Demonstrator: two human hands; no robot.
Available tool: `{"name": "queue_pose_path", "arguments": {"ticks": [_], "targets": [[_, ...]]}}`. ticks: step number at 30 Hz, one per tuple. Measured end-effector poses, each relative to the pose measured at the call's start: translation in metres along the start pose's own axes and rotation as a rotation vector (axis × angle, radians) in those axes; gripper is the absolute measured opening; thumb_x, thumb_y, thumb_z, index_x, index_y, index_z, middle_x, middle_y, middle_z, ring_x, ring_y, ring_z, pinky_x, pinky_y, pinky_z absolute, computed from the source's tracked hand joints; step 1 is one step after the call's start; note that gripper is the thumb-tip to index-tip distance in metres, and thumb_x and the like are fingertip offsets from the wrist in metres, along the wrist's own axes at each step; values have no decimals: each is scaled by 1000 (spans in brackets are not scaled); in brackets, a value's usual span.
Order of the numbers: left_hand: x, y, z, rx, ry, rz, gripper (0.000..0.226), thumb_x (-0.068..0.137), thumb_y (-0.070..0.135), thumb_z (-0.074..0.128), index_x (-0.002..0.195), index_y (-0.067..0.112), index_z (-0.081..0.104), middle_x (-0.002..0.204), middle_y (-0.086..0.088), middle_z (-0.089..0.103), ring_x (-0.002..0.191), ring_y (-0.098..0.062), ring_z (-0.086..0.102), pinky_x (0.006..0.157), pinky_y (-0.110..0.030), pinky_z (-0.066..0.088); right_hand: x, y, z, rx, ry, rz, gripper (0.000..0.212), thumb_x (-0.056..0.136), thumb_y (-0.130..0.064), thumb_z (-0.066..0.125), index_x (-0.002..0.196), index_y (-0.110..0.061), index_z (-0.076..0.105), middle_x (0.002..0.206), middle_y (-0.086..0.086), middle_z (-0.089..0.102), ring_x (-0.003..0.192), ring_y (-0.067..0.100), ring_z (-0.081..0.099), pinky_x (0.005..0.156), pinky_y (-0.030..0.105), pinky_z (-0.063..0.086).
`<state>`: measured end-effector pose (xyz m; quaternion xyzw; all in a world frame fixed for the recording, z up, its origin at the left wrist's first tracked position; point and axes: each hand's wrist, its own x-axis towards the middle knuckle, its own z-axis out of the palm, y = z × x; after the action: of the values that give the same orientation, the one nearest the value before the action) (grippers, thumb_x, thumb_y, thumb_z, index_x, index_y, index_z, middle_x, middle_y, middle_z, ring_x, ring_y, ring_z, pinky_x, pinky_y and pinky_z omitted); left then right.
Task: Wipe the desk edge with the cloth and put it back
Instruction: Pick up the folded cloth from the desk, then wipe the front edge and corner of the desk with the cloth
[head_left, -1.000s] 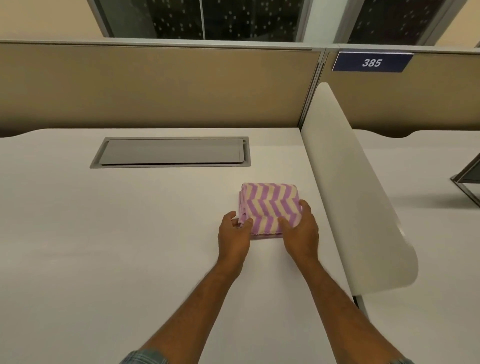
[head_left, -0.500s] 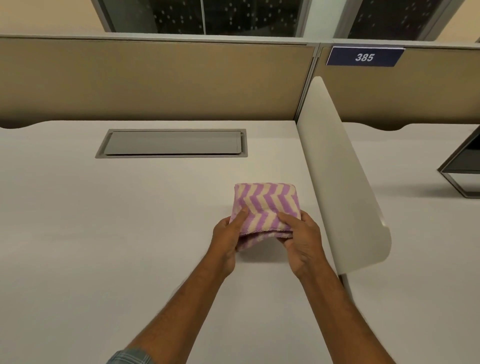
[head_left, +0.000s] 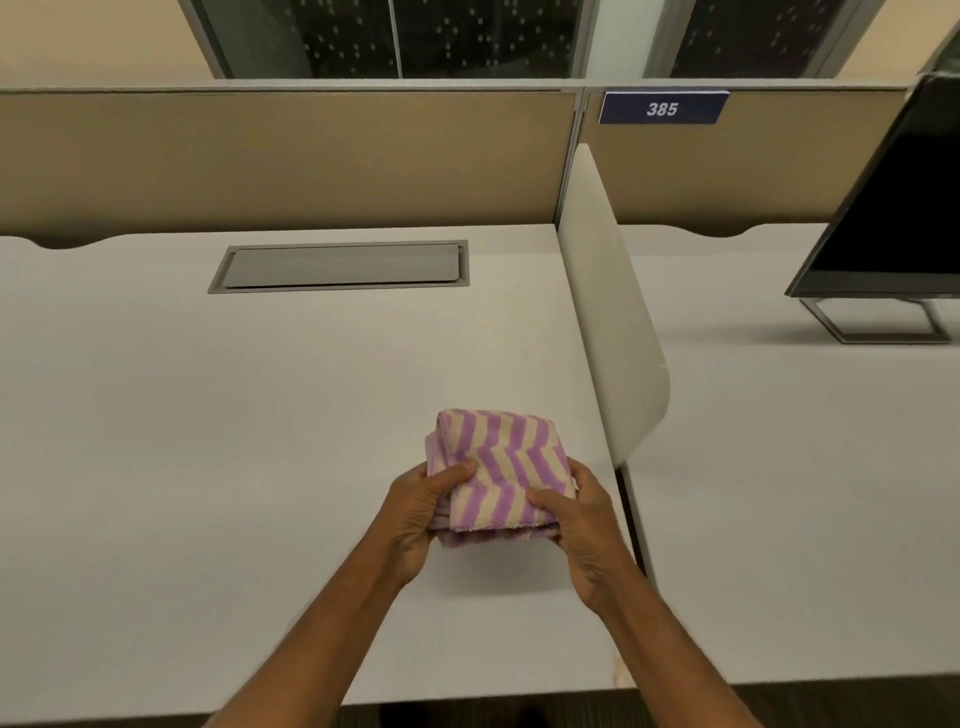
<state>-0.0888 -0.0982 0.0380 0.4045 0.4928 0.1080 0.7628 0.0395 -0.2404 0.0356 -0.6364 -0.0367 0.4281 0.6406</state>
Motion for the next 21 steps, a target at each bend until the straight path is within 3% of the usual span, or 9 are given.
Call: {"name": "queue_pose_path", "arguments": {"ticks": [2, 6, 11, 13, 15, 18, 21], "targets": [[-17, -13, -2, 31, 20, 7, 41, 83, 23, 80, 121, 10, 70, 108, -14, 80, 97, -32, 74, 95, -54, 58, -19, 13, -2, -101, 1, -36, 61, 80, -14, 81, 132, -22, 51, 118, 4, 67, 105, 19, 69, 70, 23, 61], [-46, -39, -8, 89, 48, 40, 45, 80, 28, 83, 121, 15, 68, 110, -11, 79, 101, -30, 74, 69, -36, 63, -53, 42, -5, -305, -22, -172, 59, 89, -11, 72, 136, -30, 42, 122, -7, 61, 109, 5, 62, 75, 14, 57], [-72, -74, -18, 200, 116, 83, 51, 78, 31, 85, 123, 17, 65, 111, -6, 77, 101, -25, 73, 73, -34, 60, -91, 74, -4, -517, -42, -274, 61, 96, -22, 64, 143, -40, 29, 132, -13, 55, 119, 3, 58, 96, 22, 56], [-82, -85, -21, 245, 111, 97, 49, 80, 33, 83, 123, 20, 62, 110, -3, 76, 99, -22, 72, 70, -30, 59, -106, 84, -5, -628, -49, -315, 67, 100, -26, 59, 153, -36, 20, 142, -19, 44, 126, -4, 48, 102, 10, 44], [-90, -96, -25, 249, 94, 91, 46, 82, 31, 82, 122, 21, 61, 110, -2, 75, 98, -21, 73, 68, -29, 59, -121, 91, -7, -728, -39, -329, 69, 102, -29, 55, 157, -33, 14, 142, -19, 37, 125, -5, 41, 97, 0, 36], [-96, -108, -35, 213, 72, 68, 48, 85, 26, 80, 128, 17, 61, 115, -8, 75, 102, -27, 73, 77, -38, 62, -137, 103, -6, -911, -40, -380, 71, 102, -36, 50, 158, -32, 6, 159, -2, 26, 139, 9, 36, 114, 23, 38], [-99, -114, -43, 158, 49, 63, 49, 88, 21, 77, 133, 16, 59, 119, -10, 75, 105, -30, 74, 84, -45, 63, -148, 112, 0, -1093, -14, -428, 70, 103, -40, 46, 159, -32, 5, 170, 7, 1, 155, 25, 14, 124, 44, 28]]}}
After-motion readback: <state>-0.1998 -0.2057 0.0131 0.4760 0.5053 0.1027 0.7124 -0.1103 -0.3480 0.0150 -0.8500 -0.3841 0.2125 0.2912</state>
